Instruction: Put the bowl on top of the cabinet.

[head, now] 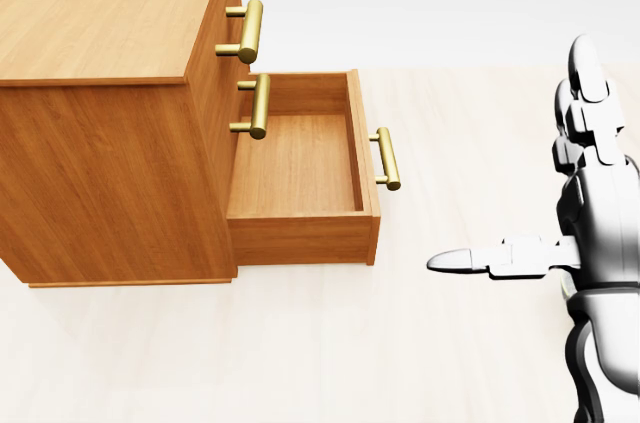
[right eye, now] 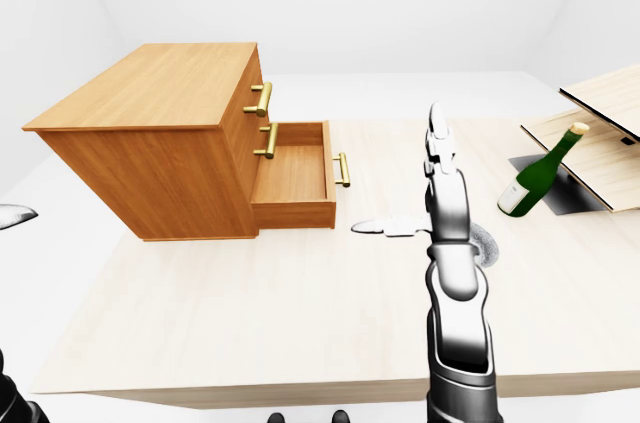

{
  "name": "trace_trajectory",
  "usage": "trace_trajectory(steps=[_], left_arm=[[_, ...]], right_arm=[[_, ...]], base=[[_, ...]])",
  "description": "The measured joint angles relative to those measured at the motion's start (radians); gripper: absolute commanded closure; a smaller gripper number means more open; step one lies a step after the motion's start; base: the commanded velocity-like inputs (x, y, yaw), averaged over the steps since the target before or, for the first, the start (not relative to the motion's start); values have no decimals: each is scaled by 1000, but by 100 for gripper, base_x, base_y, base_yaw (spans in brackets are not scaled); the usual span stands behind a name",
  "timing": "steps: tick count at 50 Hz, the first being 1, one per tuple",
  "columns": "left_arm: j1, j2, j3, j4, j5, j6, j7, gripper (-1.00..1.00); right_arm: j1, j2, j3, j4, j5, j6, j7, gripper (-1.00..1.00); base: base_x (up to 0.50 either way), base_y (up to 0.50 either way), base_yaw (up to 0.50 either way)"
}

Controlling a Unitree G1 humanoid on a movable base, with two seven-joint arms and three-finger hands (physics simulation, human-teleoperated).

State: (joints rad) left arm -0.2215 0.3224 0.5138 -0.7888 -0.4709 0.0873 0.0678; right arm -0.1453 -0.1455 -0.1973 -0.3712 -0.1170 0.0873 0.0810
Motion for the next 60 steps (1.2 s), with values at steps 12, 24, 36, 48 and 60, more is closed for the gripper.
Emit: trace_trajectory(steps=[12, 24, 36, 48, 60], left_arm=[[0, 1, 1, -1, -1, 0, 0, -100], [-3, 3, 5, -2, -6, 0, 2, -100], [-3, 10, 12, -1, -18, 0, 8, -100], [-2, 12, 13, -1, -21, 0, 10, -100], [-1, 10, 10, 0, -15, 0, 8, -100]], right_arm=[[-35, -55, -39, 65, -96, 0, 16, -100], [-58, -97, -62, 94, -208, 0, 36, -100], [-43, -138, -105, 133, -301, 0, 60, -100], [-11, -180, -166, 195, -357, 0, 74, -100], [22, -201, -211, 220, -398, -7, 93, -100]], base=[[0, 0, 0], [0, 0, 0], [0, 0, 0], [0, 0, 0], [0, 0, 0]])
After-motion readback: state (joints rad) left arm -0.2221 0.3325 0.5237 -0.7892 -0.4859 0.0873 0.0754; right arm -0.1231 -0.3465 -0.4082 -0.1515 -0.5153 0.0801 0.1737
